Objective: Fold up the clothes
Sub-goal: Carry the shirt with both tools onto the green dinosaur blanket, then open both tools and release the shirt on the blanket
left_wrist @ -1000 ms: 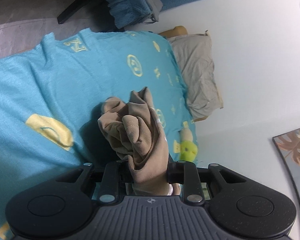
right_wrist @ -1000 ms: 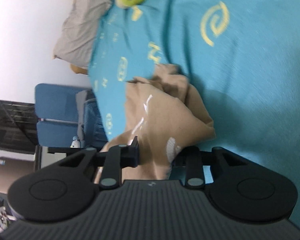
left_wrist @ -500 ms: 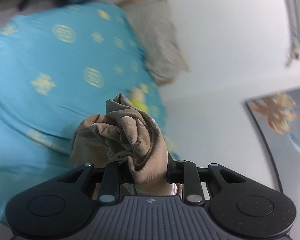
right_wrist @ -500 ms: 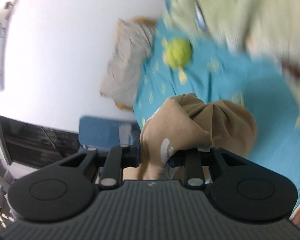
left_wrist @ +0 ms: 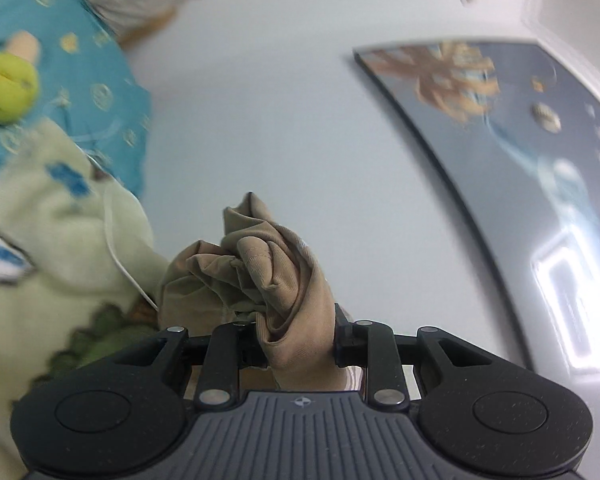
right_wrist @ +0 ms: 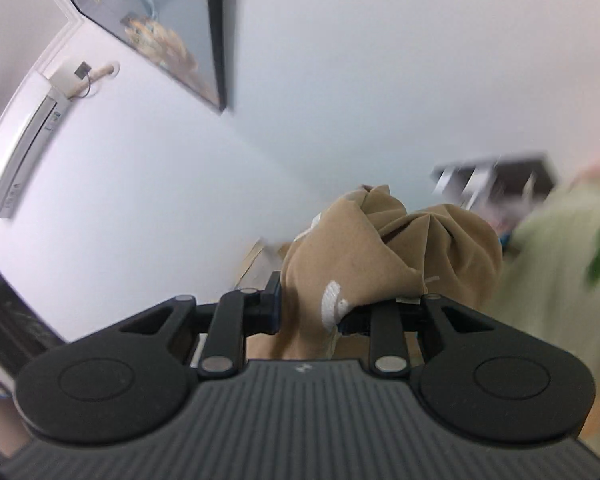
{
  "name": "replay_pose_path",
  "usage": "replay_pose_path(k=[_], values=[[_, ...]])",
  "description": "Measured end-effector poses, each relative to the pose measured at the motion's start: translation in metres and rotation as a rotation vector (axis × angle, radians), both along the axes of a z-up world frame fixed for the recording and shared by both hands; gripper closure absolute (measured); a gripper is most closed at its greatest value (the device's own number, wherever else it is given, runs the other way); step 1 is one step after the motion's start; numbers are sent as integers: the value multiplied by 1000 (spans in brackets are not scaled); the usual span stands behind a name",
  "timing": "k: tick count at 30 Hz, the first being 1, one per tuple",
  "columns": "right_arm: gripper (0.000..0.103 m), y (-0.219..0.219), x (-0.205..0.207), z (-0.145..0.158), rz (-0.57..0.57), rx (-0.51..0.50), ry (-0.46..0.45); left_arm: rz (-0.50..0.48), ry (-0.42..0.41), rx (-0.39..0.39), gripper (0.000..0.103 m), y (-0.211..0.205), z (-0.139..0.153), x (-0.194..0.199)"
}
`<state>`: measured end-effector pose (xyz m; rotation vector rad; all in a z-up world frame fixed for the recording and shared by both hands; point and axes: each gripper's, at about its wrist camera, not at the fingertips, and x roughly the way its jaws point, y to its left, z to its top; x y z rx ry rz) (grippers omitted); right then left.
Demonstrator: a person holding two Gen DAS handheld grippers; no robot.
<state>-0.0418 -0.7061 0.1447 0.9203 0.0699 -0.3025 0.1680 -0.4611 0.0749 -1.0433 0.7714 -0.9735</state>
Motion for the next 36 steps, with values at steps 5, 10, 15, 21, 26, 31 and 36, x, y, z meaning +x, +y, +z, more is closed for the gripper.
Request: replay_pose_path(k=[5, 10, 15, 21, 26, 31, 36], values=[[75, -8, -14, -65, -63, 9, 118, -100, -16, 114, 75, -28, -63, -12], [75, 19, -58, -137, -84, 67, 189, -173, -55, 242, 72, -13, -116, -36], [73, 29, -68, -175, -123, 115, 270, -171, -202, 517, 44, -20, -121, -55], [68, 36, -80, -149, -136, 223, 394, -148, -345, 627, 21, 0, -78, -73], [68, 66, -107, -111, -116, 137, 436, -107, -457, 649, 14, 42, -15, -112], [68, 118, -138, -59, -75, -83, 392, -53, -608, 695, 12, 88, 31, -169], [57, 162, -155, -24, -65, -345, 311, 12, -731, 700, 3, 133, 57, -223]])
